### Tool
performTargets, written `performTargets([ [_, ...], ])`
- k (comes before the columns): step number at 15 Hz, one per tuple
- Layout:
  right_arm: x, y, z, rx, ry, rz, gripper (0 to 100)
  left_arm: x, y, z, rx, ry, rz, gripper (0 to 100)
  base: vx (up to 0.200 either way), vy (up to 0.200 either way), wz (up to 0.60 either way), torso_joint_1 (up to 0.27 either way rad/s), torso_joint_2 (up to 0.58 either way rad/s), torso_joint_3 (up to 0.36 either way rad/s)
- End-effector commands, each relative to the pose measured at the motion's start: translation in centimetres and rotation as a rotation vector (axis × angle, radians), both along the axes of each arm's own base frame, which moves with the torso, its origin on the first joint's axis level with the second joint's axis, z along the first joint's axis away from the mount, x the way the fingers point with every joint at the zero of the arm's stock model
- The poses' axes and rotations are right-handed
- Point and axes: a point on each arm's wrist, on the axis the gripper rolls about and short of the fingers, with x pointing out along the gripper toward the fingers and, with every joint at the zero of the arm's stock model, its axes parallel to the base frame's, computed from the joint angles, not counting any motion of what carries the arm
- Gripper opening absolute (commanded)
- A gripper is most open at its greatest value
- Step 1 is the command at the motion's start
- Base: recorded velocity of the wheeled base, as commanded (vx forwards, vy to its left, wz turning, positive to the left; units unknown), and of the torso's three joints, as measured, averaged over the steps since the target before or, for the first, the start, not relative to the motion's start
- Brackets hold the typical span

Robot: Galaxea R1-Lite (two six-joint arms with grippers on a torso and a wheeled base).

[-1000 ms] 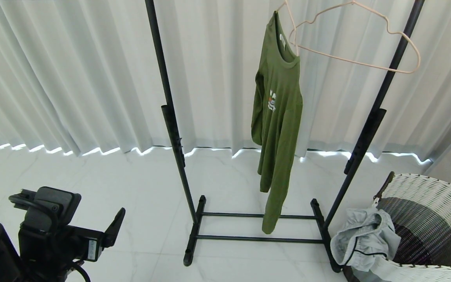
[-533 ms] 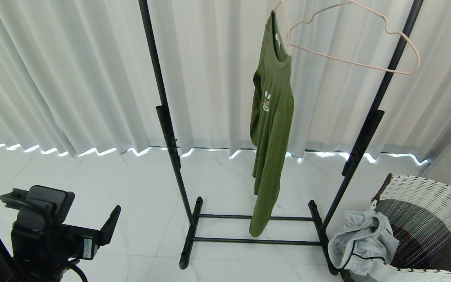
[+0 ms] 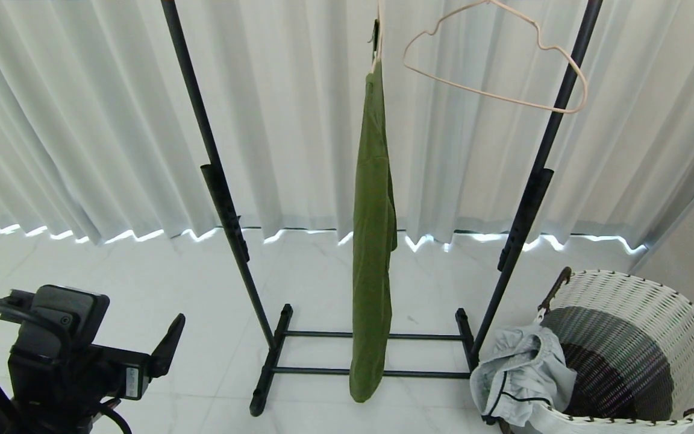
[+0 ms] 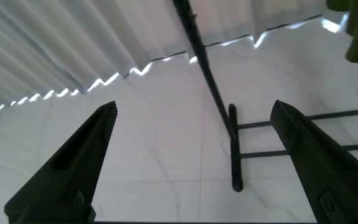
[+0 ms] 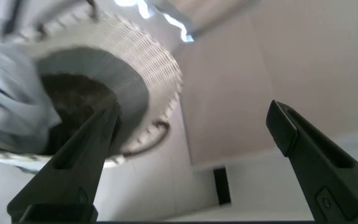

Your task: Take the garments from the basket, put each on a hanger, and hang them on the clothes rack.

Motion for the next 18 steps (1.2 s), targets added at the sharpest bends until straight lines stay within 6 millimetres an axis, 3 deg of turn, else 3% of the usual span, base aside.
performTargets([
  [1, 0.1, 0.1, 0.0, 0.004, 0.007, 0.025, 100, -0.1, 0.0, 0.1, -0.001, -0.007, -0.001, 100, 0.0, 0.0, 0.0, 0.0, 0.0, 0.0],
  [9, 0.5, 0.4, -2.6, 0.018, 0.132, 0.12, 100, 0.1, -0.7, 0.5, -0.001, -0.022, -0.046, 100, 0.2, 0.0, 0.0, 0.004, 0.0, 0.002],
  [13, 3.0, 1.2, -4.4, 0.062, 0.285, 0.268, 100, 0.2, -2.5, 1.4, 0.044, -0.061, -0.151, 100, 0.0, 0.0, 0.0, 0.0, 0.0, 0.0],
  [16, 4.8, 2.3, -6.9, 0.146, 0.436, 0.303, 100, 2.4, -4.8, 3.1, 0.028, -0.113, -0.196, 100, 0.0, 0.0, 0.0, 0.0, 0.0, 0.0],
  [18, 5.2, 3.4, -8.6, 0.239, 0.513, 0.289, 100, 3.0, -5.5, 2.9, 0.036, -0.101, -0.203, 100, 0.0, 0.0, 0.0, 0.0, 0.0, 0.0],
])
